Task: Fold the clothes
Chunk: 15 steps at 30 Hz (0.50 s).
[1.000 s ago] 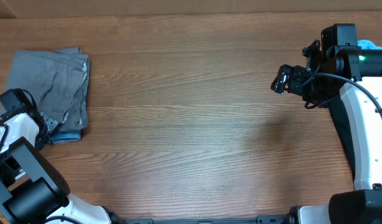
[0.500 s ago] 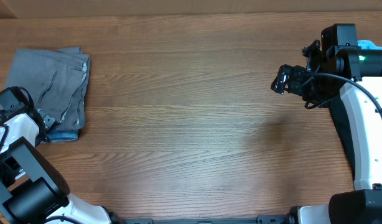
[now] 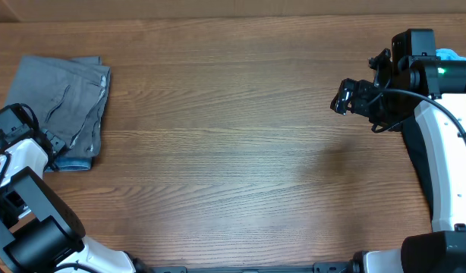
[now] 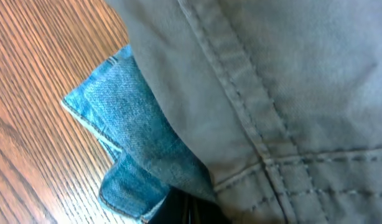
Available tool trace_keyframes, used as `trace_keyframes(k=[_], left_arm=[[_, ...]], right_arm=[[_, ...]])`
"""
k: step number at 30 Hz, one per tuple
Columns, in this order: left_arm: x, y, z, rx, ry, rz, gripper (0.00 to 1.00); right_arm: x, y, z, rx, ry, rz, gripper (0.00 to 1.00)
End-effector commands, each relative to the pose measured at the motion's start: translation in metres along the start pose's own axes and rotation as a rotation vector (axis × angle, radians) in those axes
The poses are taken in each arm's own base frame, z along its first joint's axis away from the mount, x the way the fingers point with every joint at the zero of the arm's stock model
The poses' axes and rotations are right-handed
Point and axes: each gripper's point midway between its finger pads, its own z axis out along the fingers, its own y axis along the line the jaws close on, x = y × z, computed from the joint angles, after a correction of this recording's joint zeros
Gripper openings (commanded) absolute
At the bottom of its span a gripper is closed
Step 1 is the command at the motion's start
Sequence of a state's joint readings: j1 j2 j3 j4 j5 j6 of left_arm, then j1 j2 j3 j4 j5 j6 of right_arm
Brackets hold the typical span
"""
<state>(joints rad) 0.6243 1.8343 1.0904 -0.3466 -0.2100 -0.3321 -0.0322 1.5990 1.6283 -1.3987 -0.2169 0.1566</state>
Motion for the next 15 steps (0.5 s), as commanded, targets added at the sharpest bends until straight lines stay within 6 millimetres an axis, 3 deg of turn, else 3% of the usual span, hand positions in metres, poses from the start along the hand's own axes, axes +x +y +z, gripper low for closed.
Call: trace_keyframes(k=[1, 6, 12, 14, 15], left_arm=[[0.015, 0.000, 0.001, 0.011, 0.063, 0.032, 0.04], [0.019, 0.007, -0.021, 0.001, 0.090, 0.019, 0.04], [0.006, 0.008, -0.084, 0.064, 0.034, -0.070, 0.05], [0.001, -0.002, -0.109, 0.155, 0.010, -0.092, 0.12], [-0.001, -0.010, -0.121, 0.214, -0.004, -0.093, 0.22]], right_arm=[[-0.002, -0.001, 0.000, 0.006, -0.007, -0.004, 1.00], [-0.002, -0.001, 0.000, 0.006, -0.007, -0.004, 1.00], [-0.002, -0.001, 0.000, 0.006, -0.007, -0.004, 1.00], [-0.002, -0.001, 0.000, 0.006, -0.007, -0.004, 1.00], [-0.002, -0.001, 0.000, 0.006, -0.007, -0.004, 1.00]])
